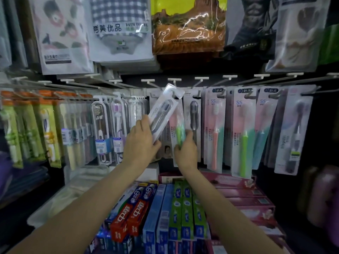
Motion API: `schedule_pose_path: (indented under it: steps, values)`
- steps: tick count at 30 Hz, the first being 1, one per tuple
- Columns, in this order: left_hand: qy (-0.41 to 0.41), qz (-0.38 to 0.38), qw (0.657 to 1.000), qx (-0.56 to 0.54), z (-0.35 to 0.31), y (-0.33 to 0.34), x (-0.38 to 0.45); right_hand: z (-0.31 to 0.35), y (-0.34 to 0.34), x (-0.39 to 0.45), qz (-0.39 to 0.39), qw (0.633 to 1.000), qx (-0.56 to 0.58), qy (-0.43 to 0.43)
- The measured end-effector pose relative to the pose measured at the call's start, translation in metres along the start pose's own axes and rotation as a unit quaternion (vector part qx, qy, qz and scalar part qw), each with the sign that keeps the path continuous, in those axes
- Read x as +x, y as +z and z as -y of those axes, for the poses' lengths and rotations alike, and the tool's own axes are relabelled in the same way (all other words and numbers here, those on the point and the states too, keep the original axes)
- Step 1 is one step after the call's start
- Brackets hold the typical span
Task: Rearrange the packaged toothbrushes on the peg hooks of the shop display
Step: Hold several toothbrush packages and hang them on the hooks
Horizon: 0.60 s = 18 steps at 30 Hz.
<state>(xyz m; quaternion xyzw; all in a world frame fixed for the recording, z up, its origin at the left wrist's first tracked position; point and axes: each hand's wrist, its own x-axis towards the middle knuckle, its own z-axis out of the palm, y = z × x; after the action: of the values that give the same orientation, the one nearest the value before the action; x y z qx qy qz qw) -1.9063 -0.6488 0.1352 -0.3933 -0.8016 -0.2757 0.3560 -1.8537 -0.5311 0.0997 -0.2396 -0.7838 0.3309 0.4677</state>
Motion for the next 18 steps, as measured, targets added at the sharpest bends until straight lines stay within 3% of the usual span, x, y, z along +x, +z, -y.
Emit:
schedule_pose_path:
  steps: [5,11,18]
  values:
    - [-0.018,0.002,0.999,-0.038,-0.008,0.006,-0.003,0.016,-0.050,-0.003,0.046,0.987,-0.139,-0.061]
    - [-0.031,-0.001,0.997,-0.068,-0.020,0.004,-0.011,0.043,-0.105,0.017,0.116,0.928,-0.338,-0.104]
    - [-0.066,0.006,0.995,-0.072,-0.032,-0.001,-0.015,0.056,-0.124,0.030,0.156,0.897,-0.386,-0.149]
